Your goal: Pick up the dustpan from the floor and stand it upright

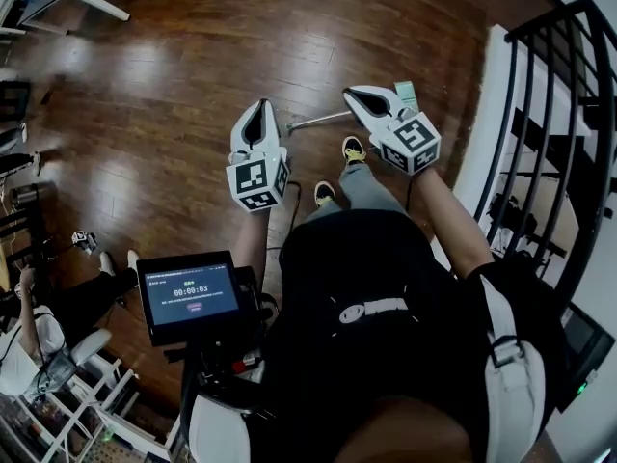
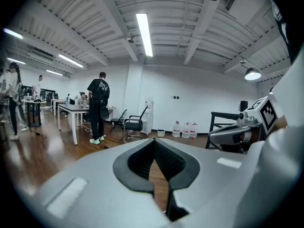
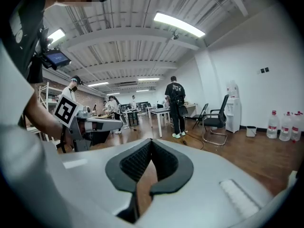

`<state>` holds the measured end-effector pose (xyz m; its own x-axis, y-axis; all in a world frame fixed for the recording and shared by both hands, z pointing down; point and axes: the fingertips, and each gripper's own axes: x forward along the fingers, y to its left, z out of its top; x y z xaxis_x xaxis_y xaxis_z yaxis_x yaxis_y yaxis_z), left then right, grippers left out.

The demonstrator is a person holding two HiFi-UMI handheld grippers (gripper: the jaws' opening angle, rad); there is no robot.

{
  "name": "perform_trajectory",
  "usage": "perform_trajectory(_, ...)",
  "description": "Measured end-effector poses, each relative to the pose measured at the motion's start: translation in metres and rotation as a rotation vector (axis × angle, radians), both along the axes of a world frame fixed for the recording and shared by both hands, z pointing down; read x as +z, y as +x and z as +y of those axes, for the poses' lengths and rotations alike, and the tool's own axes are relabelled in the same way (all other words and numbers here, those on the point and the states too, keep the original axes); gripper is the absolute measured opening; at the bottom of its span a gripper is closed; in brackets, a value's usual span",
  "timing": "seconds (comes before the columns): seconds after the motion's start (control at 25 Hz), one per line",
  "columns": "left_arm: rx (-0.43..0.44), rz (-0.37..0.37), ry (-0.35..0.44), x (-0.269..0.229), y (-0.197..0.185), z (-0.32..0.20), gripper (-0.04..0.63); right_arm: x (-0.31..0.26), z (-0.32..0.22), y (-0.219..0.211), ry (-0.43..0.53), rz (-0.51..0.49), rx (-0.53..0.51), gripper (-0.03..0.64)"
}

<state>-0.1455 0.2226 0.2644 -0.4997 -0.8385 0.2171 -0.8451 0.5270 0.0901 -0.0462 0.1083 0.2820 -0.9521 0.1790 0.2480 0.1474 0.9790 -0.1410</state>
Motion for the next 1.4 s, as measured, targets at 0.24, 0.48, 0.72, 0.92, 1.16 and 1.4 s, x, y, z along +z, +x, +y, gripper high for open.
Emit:
perform_trajectory(0.24,-0.057,-0.008,-0.006,-0.003,-0.017,0.002,0.02,0.0,-0.001,-0.027,0.025,0.004,-0.099,0.003)
perform_trajectory(0.48,-0.086,-0.01,-0.058,0.022,-0.047,-0.054,0.02,0.032,-0.049,-0.071,-0.02,0.03,-0.197,0.003)
perform_trajectory(0.72,-0.089,0.013,-0.148,0.05,-0.058,-0.04,0.02,0.057,-0.022,-0.083,-0.042,0.109,-0.295,0.003)
perform_trajectory(0.92,-0.015,0.154,-0.254,0.166,-0.071,-0.036,0.02,0.144,-0.012,-0.082,-0.104,0.261,-0.359,0.003)
perform_trajectory(1.16,0.141,0.288,-0.369,0.304,-0.088,-0.022,0.021,0.255,-0.027,-0.109,-0.112,0.364,-0.349,0.003)
perform_trajectory(1.4,0.383,0.404,-0.578,0.455,-0.073,-0.011,0.18,0.335,-0.037,-0.12,-0.14,0.403,-0.314,0.003)
